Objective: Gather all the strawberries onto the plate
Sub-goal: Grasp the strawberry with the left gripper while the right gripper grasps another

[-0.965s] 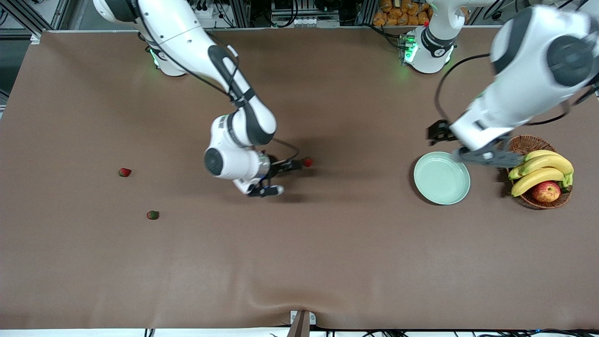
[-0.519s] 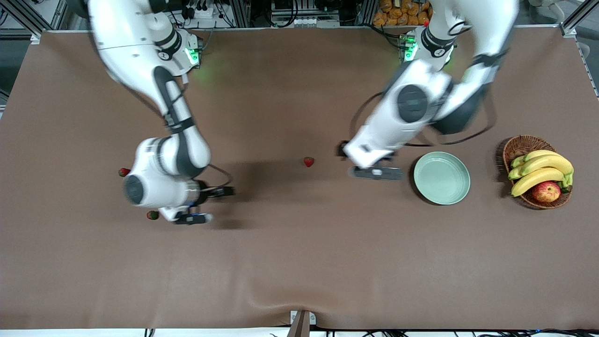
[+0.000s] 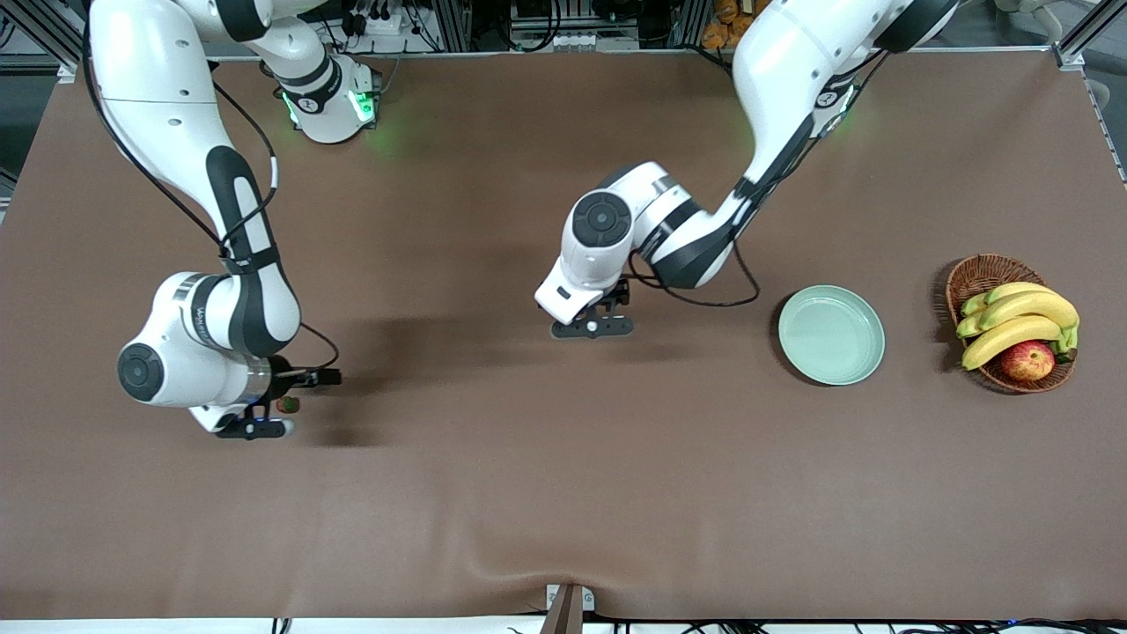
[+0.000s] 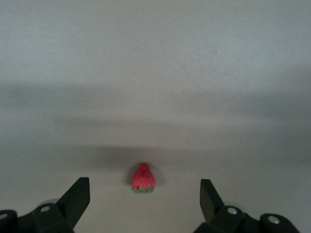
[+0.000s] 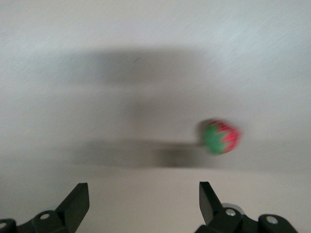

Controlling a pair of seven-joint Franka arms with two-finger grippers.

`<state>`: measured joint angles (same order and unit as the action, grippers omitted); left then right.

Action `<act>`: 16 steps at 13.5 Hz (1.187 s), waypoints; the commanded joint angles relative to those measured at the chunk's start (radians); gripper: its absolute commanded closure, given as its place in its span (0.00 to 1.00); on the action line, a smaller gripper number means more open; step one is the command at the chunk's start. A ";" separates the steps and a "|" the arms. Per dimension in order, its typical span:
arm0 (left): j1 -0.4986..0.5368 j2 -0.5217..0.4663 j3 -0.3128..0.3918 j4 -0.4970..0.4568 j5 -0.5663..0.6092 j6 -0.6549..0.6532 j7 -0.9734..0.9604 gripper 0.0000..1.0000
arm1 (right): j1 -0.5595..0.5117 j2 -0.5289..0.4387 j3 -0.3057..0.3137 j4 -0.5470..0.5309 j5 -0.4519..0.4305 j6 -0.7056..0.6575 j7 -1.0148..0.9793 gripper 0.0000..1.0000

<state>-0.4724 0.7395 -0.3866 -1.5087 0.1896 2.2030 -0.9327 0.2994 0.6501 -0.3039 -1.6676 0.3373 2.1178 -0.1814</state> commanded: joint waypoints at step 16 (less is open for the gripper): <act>-0.049 0.077 0.018 -0.044 0.088 0.006 -0.100 0.68 | -0.052 0.066 0.019 -0.017 -0.169 0.188 -0.017 0.28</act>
<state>-0.5164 0.8216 -0.3751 -1.5416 0.2492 2.2099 -1.0028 0.2609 0.7205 -0.2986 -1.6763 0.1775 2.3028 -0.1880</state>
